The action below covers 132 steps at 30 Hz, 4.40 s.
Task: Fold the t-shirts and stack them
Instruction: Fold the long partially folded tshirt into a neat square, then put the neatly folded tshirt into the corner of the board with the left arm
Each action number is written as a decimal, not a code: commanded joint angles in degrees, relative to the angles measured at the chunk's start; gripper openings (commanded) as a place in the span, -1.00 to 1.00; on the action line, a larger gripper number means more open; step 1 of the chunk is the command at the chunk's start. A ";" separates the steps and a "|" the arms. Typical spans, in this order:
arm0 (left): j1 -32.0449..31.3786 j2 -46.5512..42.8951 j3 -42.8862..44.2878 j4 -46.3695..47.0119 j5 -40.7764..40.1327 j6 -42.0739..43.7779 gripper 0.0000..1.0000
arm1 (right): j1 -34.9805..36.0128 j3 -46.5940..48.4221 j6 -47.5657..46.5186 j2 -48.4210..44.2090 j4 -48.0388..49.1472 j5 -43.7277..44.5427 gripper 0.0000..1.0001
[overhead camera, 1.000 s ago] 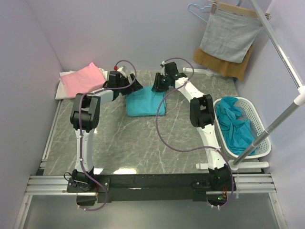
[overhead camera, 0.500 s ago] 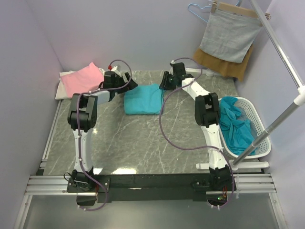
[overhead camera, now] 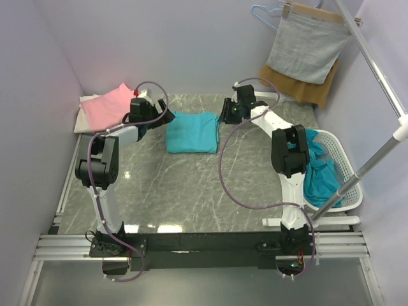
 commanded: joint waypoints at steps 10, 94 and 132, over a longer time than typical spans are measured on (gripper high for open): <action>-0.74 -0.81 -12.84 3.19 6.66 -3.18 0.99 | 3.10 -7.12 -0.46 -2.56 1.75 -6.32 -0.06; -7.44 -3.27 -0.92 -17.97 6.70 3.84 -0.99 | 4.60 -48.61 4.74 -29.80 9.93 -4.21 -0.03; 24.58 -13.89 12.31 -18.26 9.55 3.41 0.99 | 4.60 -47.28 1.75 -43.76 3.59 13.34 -0.02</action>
